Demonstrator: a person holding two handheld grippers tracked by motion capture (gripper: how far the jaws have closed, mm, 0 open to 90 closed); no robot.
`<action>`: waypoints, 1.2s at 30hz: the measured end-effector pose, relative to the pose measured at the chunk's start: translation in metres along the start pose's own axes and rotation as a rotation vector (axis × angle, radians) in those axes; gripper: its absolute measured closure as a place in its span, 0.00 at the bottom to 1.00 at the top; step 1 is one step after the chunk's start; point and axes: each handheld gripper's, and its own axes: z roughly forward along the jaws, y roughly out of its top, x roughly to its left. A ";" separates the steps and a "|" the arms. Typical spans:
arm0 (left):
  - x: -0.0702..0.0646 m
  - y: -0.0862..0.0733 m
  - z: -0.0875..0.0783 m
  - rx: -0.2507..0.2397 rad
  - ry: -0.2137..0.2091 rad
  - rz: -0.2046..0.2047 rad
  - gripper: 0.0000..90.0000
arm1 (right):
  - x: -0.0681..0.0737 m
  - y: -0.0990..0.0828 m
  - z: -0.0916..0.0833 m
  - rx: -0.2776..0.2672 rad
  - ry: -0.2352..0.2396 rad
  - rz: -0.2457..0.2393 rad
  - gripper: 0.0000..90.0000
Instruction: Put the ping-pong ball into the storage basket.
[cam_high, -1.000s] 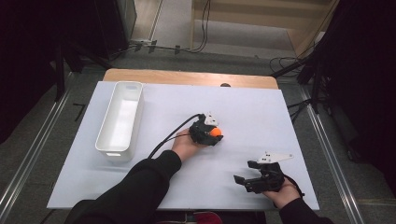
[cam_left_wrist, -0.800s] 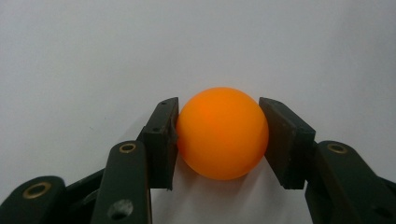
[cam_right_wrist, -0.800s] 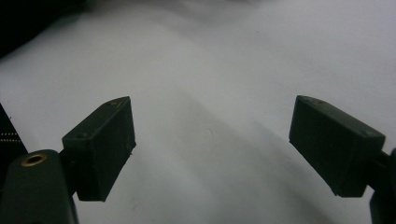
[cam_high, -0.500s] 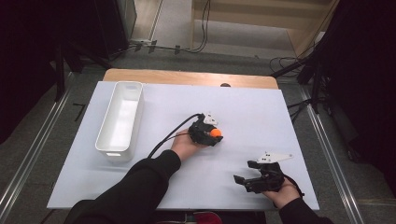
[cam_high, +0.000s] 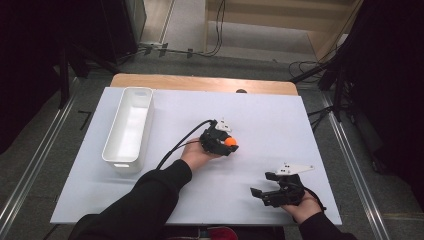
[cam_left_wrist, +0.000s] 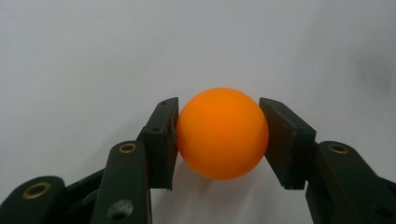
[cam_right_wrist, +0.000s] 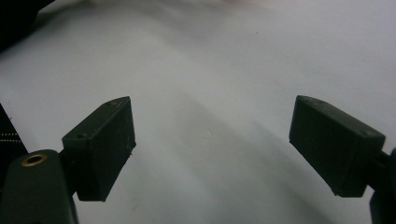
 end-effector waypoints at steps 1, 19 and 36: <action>-0.002 0.000 -0.001 -0.007 0.001 -0.001 0.56 | 0.000 0.000 0.000 0.000 0.001 0.000 0.15; -0.009 0.003 -0.034 -0.008 -0.034 0.007 0.56 | 0.000 0.000 0.000 -0.001 0.002 -0.002 0.15; -0.010 0.005 -0.045 -0.001 -0.035 0.028 0.56 | 0.000 0.000 -0.001 -0.003 0.001 0.000 0.15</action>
